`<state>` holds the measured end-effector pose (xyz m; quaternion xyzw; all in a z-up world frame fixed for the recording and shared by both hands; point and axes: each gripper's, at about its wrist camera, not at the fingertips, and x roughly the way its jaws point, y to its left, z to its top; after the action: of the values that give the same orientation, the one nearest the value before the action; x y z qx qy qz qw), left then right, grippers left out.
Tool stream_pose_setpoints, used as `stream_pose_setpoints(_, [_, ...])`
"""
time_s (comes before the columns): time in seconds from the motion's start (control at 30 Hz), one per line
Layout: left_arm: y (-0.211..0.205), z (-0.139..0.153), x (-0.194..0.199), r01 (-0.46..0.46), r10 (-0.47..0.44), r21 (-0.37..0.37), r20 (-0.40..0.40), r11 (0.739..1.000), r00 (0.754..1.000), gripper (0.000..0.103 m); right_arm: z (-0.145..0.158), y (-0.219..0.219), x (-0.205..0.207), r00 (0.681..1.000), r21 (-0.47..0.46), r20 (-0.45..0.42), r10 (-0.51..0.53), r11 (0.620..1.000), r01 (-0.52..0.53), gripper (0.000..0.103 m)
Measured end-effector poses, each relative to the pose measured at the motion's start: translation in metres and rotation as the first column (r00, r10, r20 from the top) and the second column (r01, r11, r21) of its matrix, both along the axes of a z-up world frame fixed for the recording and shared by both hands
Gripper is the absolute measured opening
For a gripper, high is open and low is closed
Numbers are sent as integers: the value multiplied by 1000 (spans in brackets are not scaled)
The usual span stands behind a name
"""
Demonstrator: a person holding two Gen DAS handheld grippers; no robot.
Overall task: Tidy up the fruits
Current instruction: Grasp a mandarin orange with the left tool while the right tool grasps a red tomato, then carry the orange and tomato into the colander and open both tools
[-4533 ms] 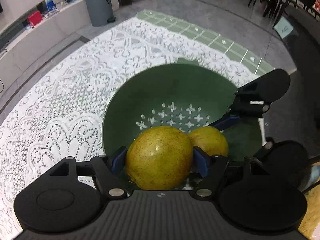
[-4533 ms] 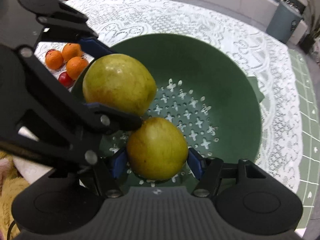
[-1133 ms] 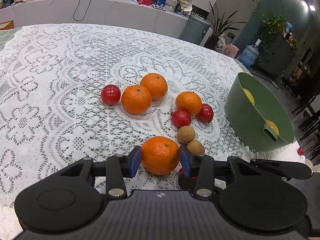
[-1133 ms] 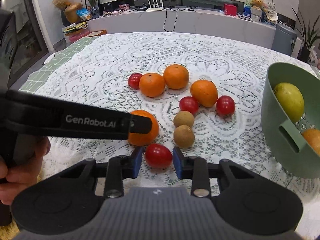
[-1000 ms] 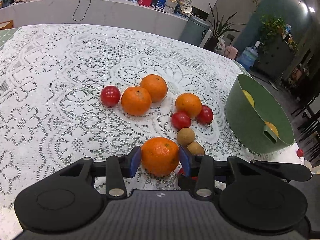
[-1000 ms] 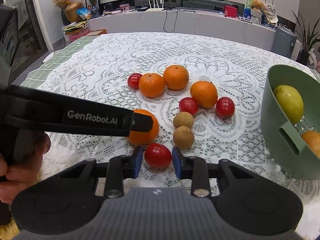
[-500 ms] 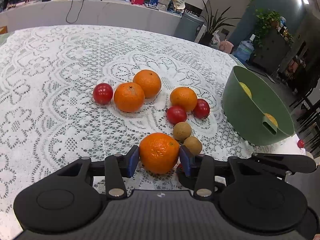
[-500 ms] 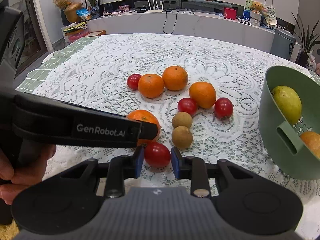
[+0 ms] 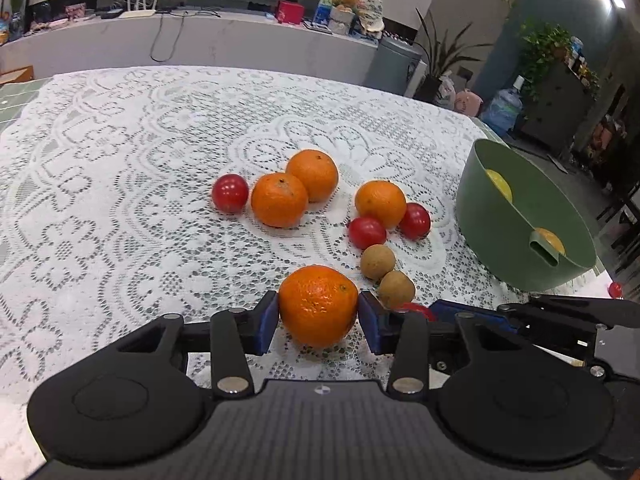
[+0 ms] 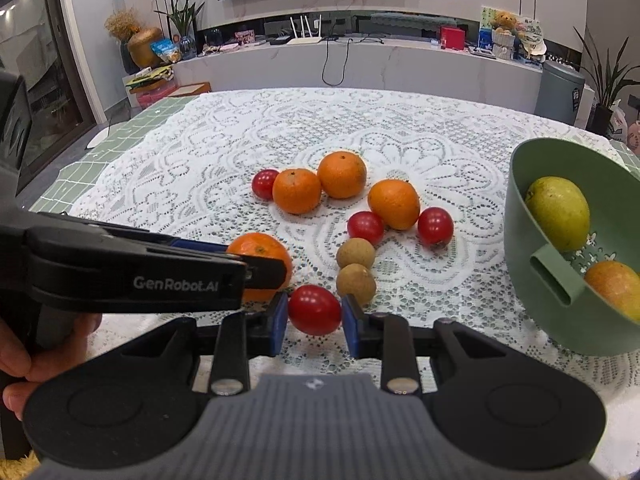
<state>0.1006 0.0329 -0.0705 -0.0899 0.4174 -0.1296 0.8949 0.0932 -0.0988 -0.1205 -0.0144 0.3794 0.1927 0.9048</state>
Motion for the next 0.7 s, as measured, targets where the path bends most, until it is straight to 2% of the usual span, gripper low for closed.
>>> stream_pose_setpoints(0.2, [7,13,-14,-27,29,-57,39,998,999,49,10,-11,-10,999,35,33,-24,999,23,26])
stream_pose_setpoints(0.33, [3,27,-24,-35,39,-51,87,998,995,48,20,-24,-22,996,80,76,-38,996,32,26])
stream_pose_setpoints(0.43, [-2,40,-34,-37,46,-83,114,996,992,49,29,-33,-32,992,91,116,-54,995,44,26])
stream_pose_setpoints(0.57, [-12,55,-40,-1,21,-146,132,989,991,49,41,-55,-40,983,129,142,-112,987,94,26])
stream_pose_setpoints(0.7, [-31,70,-39,54,-32,-126,168,991,985,49,54,-84,-45,964,190,170,-205,967,172,26])
